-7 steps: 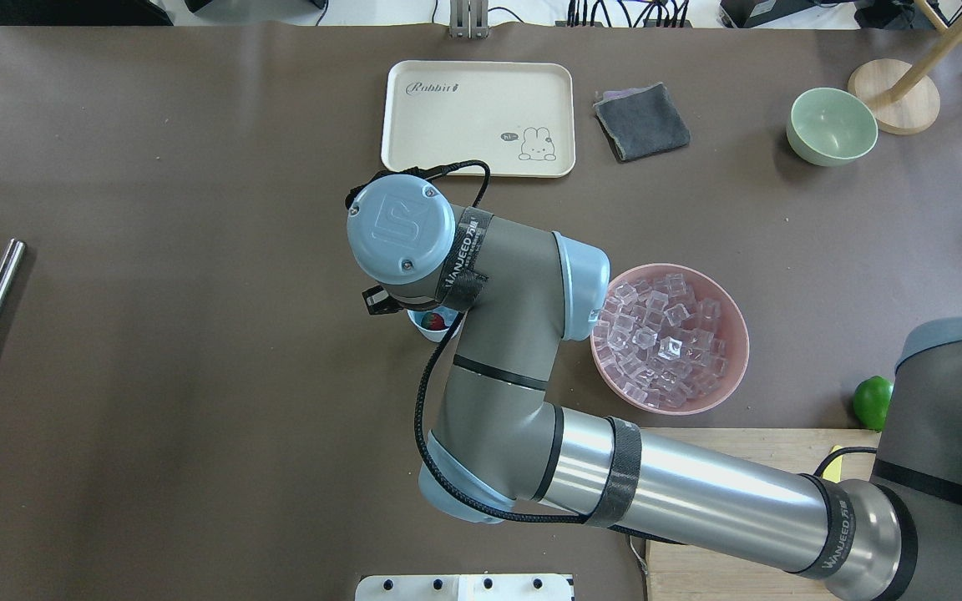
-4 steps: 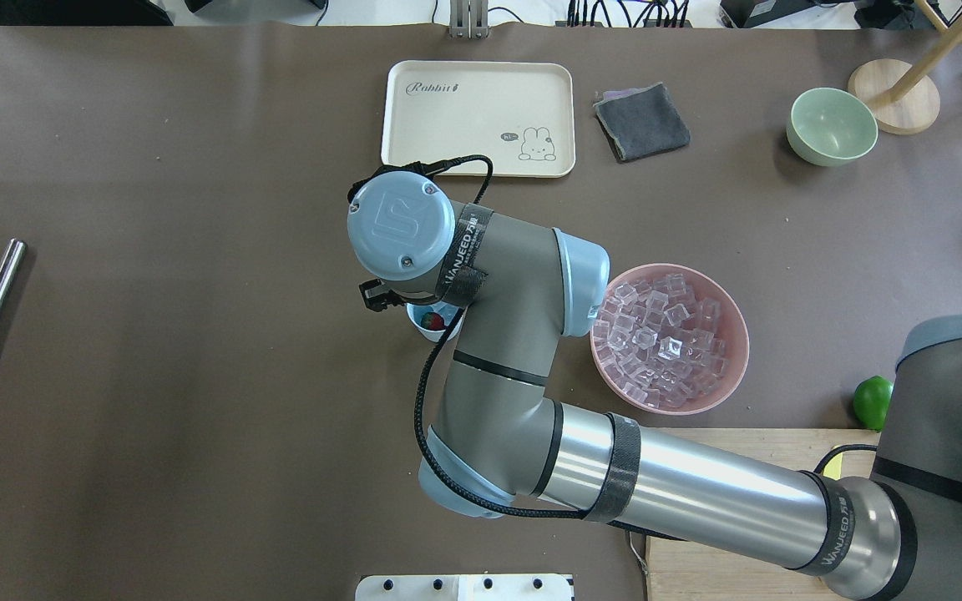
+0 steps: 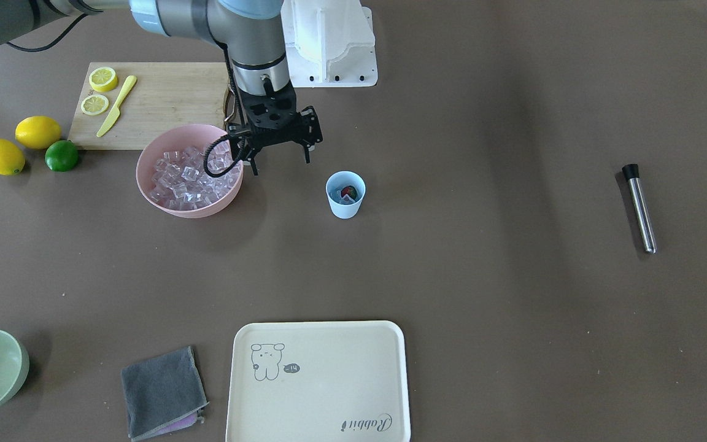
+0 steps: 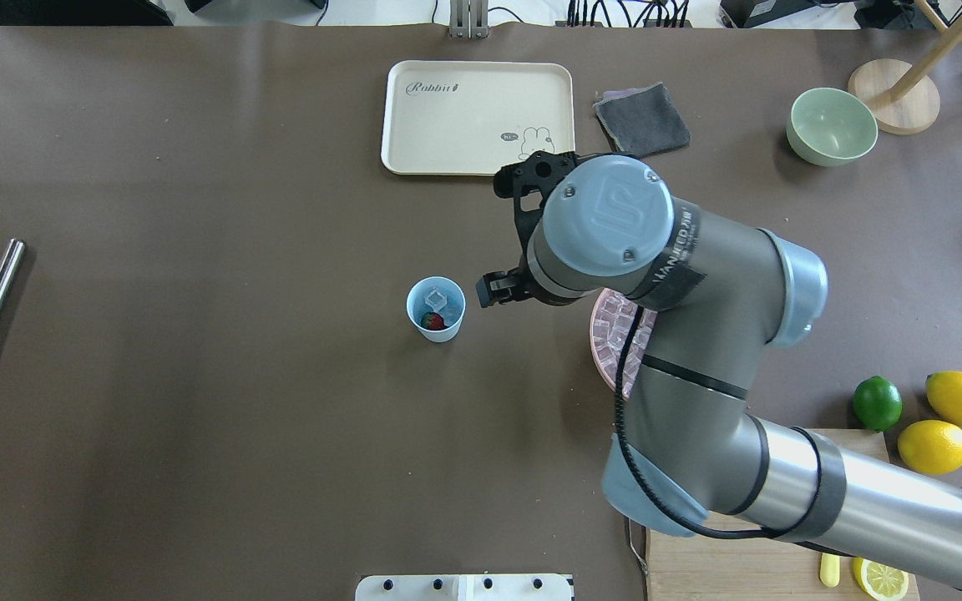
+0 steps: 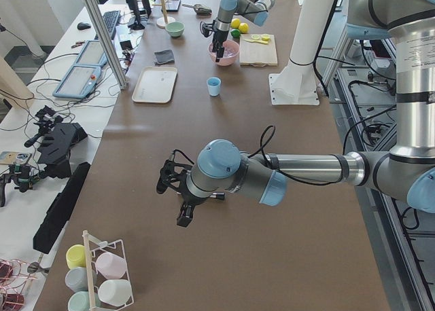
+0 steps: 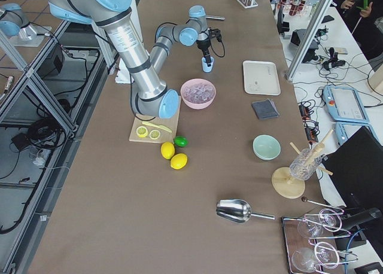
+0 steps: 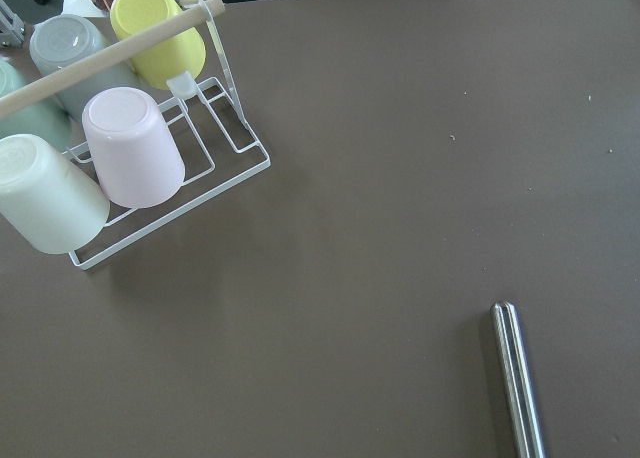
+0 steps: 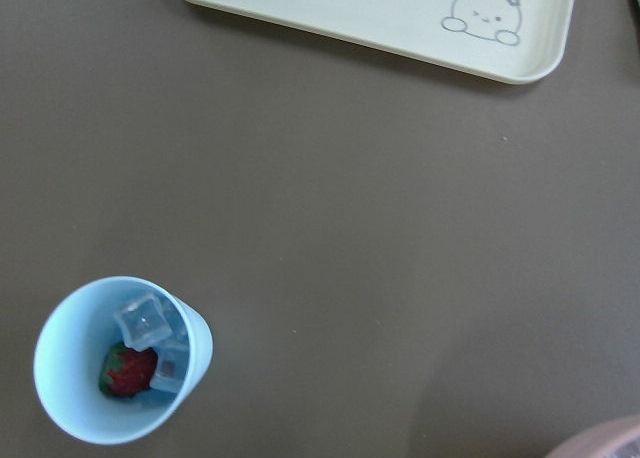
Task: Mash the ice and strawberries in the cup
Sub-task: 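Move the right gripper back into the pink bowl of ice, then lower the right gripper into the ice and close on a cube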
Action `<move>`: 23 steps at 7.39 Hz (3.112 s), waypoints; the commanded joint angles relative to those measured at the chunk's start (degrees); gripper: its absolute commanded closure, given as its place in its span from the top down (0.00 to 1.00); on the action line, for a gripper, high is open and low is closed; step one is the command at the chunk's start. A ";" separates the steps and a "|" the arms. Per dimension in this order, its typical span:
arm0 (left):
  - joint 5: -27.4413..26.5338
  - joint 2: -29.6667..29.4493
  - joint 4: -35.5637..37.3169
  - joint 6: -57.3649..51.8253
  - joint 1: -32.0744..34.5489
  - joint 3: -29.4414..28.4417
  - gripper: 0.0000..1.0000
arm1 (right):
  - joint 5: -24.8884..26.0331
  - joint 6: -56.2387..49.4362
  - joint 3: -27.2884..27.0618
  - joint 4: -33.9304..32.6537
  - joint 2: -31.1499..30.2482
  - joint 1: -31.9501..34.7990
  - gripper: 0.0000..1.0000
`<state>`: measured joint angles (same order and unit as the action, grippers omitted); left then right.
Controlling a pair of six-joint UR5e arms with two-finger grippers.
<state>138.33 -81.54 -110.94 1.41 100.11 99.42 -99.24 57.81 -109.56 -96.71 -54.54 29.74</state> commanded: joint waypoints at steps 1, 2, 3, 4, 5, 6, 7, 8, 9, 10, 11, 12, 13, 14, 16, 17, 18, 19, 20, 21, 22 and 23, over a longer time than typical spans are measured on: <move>-0.08 -0.03 -0.07 0.00 0.00 -0.18 0.98 | -0.96 10.71 -6.17 4.21 -8.00 -0.29 0.98; -0.08 -0.03 -0.07 0.00 0.00 -0.19 0.98 | -0.96 11.44 -6.62 12.86 -15.08 -0.47 0.98; -0.08 -0.20 -0.07 0.00 0.00 -0.45 0.98 | -1.13 13.45 -6.19 26.17 -22.81 -0.56 0.98; -0.08 -0.20 0.02 0.00 0.00 -0.28 0.98 | -3.57 14.17 -5.93 29.26 -23.67 -0.56 0.98; -0.08 -0.03 -0.15 0.00 0.00 -0.10 0.98 | -3.51 16.78 -6.19 29.47 -24.12 -0.47 0.98; -0.08 -0.03 -0.16 0.00 0.00 -0.19 0.98 | -3.33 21.86 -6.36 29.56 -24.56 -0.65 0.98; -0.08 -0.11 -0.07 0.09 -0.09 -0.19 0.98 | -3.85 22.95 -6.97 29.82 -25.17 -0.91 0.98; -0.08 -0.29 -0.15 0.00 -0.09 -0.19 0.98 | -4.21 23.14 -9.50 30.00 -29.26 -1.70 0.95; -0.08 -0.29 -0.16 0.09 -0.09 -0.01 0.98 | -3.25 27.40 -9.09 30.00 -29.13 -2.92 0.94; -0.08 -0.12 -0.24 0.00 -0.09 -0.01 0.98 | -2.11 29.79 -8.48 29.82 -28.61 -4.50 0.94; -0.08 -0.11 -0.24 0.00 -0.09 -0.10 0.98 | -1.75 33.91 -8.13 29.82 -26.95 -4.86 0.94; -0.08 -0.03 -0.24 0.00 -0.09 -0.01 0.98 | -1.31 34.12 -6.47 30.00 -26.32 -5.56 0.92; -0.08 -0.03 -0.24 -0.09 -0.09 -0.10 0.98 | -1.22 34.30 -6.45 30.09 -26.40 -5.57 0.92; -0.08 0.06 -0.24 -0.09 -0.09 -0.10 0.98 | -1.22 34.39 -6.45 30.09 -26.23 -5.75 0.92; -0.08 0.06 -0.24 -0.09 -0.09 -0.10 0.98 | -1.22 34.13 -6.19 30.09 -26.32 -5.75 0.90; -0.08 0.06 -0.24 -0.09 -0.09 -0.10 0.98 | -1.48 33.43 -6.19 30.17 -26.32 -5.57 0.88; -0.08 0.06 -0.24 -0.09 -0.09 -0.19 0.98 | -2.35 33.25 -6.28 30.17 -26.32 -4.27 0.85; -0.08 -0.03 -0.24 0.00 -0.09 -0.19 0.98 | -3.93 32.72 -6.10 30.09 -26.49 -3.38 0.81; -0.08 -0.03 -0.24 0.00 -0.09 -0.10 0.98 | -4.38 32.37 -6.45 30.09 -26.41 -2.24 0.79; -0.08 -0.03 -0.24 0.00 -0.18 -0.10 0.98 | -4.30 32.71 -6.19 30.09 -26.58 -2.14 0.73; -0.08 -0.03 -0.24 0.00 -0.18 0.07 0.98 | -3.95 33.33 -6.19 30.09 -27.02 -2.23 0.72; -0.08 -0.03 -0.24 0.00 -0.18 0.08 0.98 | -3.86 33.42 -5.67 30.17 -27.19 -2.41 0.72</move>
<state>138.25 -81.56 -111.18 1.40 99.95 99.43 -103.26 90.92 -115.66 -66.60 -81.42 27.42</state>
